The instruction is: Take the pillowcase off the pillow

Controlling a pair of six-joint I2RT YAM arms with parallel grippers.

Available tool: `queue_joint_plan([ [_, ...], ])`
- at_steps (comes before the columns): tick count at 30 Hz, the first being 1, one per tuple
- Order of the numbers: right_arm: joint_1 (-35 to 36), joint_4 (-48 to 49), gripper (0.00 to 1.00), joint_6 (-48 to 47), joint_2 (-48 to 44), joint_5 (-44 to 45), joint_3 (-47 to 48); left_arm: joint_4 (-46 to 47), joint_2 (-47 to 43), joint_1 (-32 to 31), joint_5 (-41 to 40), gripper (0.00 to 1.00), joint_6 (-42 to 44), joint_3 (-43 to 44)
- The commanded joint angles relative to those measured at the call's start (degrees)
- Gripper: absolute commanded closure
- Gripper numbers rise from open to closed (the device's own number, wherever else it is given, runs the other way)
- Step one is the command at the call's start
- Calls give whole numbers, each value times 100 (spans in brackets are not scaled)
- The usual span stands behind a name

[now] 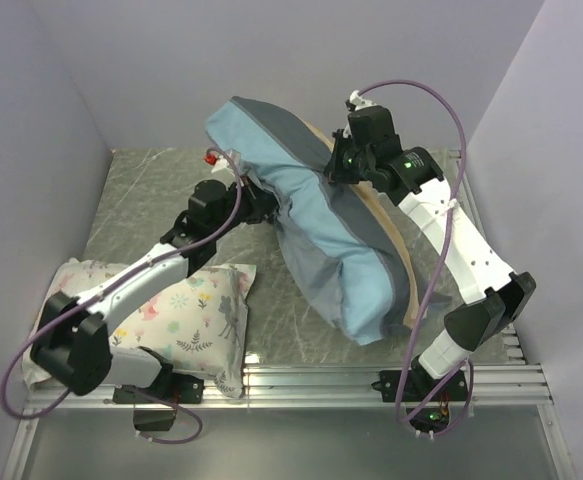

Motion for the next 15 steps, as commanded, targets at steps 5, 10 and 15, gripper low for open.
queue_joint_plan([
  [5, -35, 382, 100, -44, -99, 228, 939, -555, -1244, -800, -750, 100, 649, 533],
  [10, -781, 318, 94, 166, 297, -86, 1547, -1179, -833, -1662, -1347, 100, 914, 1474],
  [15, -1134, 83, 61, 194, 1141, -342, 2415, -1417, 239, -1822, -1602, 100, 466, 2327],
])
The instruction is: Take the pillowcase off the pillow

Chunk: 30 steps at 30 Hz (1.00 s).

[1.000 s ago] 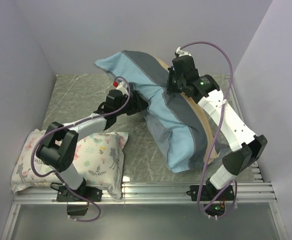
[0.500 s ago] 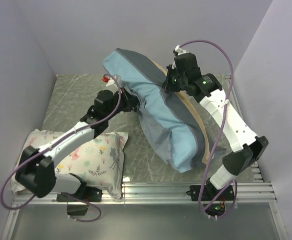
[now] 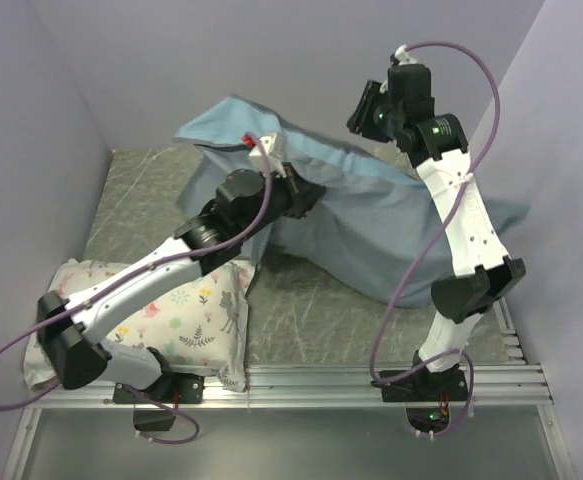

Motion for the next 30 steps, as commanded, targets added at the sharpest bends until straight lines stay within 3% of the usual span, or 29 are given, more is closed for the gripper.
queue_joint_plan([
  [1, -113, 347, 50, 43, 416, -165, 797, 8, 635, -29, -342, 100, -257, 546],
  [4, -105, 451, 33, 121, 338, 1, 913, -457, 1408, -12, -570, 100, -469, 1345],
  [7, -105, 801, 28, 201, -231, 64, 589, -590, 2137, 93, -510, 100, -696, 2127],
  [10, -43, 1187, 27, 236, -942, 160, -333, -634, 2447, 417, -124, 100, -881, 2462],
  [14, 255, 1777, 26, 218, -1875, 537, -2464, -468, 2772, 910, 420, 97, -900, 2648],
  [16, 457, 2267, 26, 341, -2297, 565, -3215, -414, 2904, 1208, 711, 85, -926, 2805],
  [17, 536, 2401, 26, 394, -2386, 617, -3845, -388, 2948, 1297, 1017, 65, -891, 2867],
  [20, 1002, 2762, 25, 394, -2449, 1002, -4589, -616, 2923, 1482, 1056, 34, -628, 3114],
  [23, 1389, 2789, 24, 307, -2089, 1293, -4721, -598, 2572, 1605, 915, 23, -513, 2877],
  [30, 1618, 2413, 22, 131, -764, 2179, -4186, -1389, 1825, 1790, 126, 20, -39, 2054],
])
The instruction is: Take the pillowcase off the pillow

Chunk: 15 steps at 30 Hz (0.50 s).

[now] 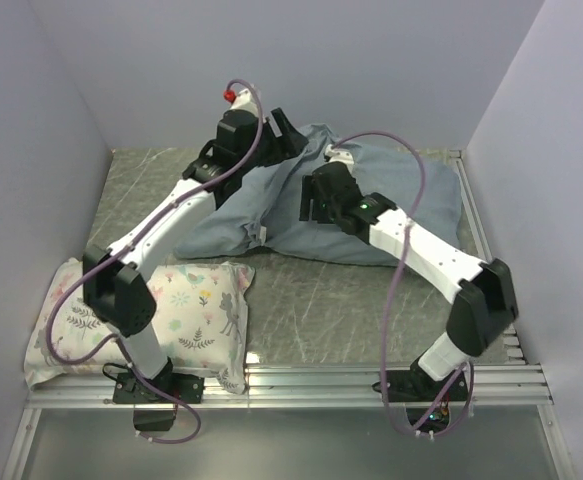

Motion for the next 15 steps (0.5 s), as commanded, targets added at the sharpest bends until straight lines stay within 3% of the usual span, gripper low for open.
queue_joint_plan([
  [1, -45, -65, 22, -121, 390, 855, 505, -380, -744, 31, -536, 20, 388, -552],
  [3, -124, -109, 33, -103, 452, 978, 532, -363, -921, 22, -703, 20, 423, -1103],
  [4, -168, -136, 44, -95, 435, 1013, 523, -336, -1069, 22, -809, 19, 432, -1281],
  [5, -273, -145, 74, -86, 409, 1031, 506, -319, -1123, 22, -844, 19, 432, -1448],
  [7, -387, -258, 97, -51, 277, 1119, 471, -310, -1150, 22, -836, 19, 467, -1774],
  [13, -686, -311, 100, -33, -557, 1312, -73, -247, -1010, -154, -818, 20, 651, -2057],
  [15, -888, -425, 100, -16, -742, 1400, -162, -449, -817, -163, -976, 26, 634, -1908],
])
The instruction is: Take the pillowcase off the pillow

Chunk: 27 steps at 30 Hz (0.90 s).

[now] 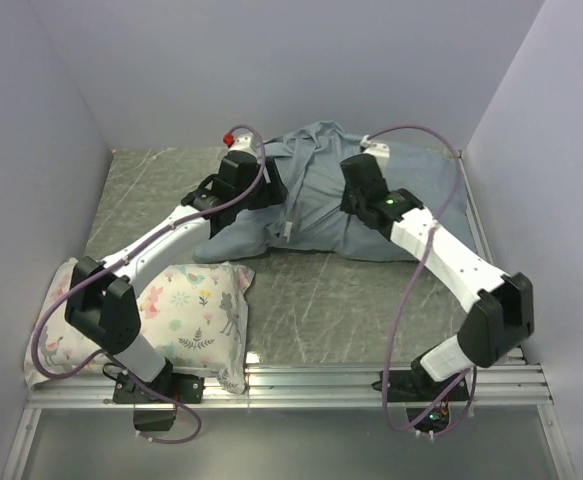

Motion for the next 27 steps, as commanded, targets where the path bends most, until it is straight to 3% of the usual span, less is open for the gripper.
queue_joint_plan([
  [1, -384, -135, 100, 24, -563, 594, -210, -118, 154, -67, -310, 31, 160, 230],
  [4, -734, -57, 100, 33, -801, 383, -517, -163, 120, -67, -486, 50, 142, 187],
  [8, -1139, -82, 100, 33, -915, 435, -755, -399, 111, 56, -934, 99, 63, 187],
  [13, -1729, -65, 100, -37, -1038, 402, -1028, -119, -188, 662, -750, 100, -288, -603],
  [17, -1756, 31, 100, -99, -1126, -38, -1081, 170, -241, 690, -242, 100, -315, -876],
  [19, -1563, 50, 100, -99, -1153, -48, -1099, 469, -398, 471, -213, 92, -271, -947],
  [20, -1484, 15, 100, -90, -1161, 39, -1081, 374, -408, 339, -370, 71, -227, -695],
  [22, -1344, -12, 94, -90, -1240, 31, -1098, 76, -303, -100, -739, 48, -25, -299],
  [23, -1308, 23, 83, -99, -1293, -47, -1151, -152, -276, -232, -1020, 31, 19, -122],
  [25, -1273, 102, 66, -99, -1495, -161, -1256, -215, -223, -523, -1198, 22, 80, 221],
  [27, -1237, 85, 56, -99, -1679, -311, -1265, -267, -93, -812, -1373, 16, 89, 466],
])
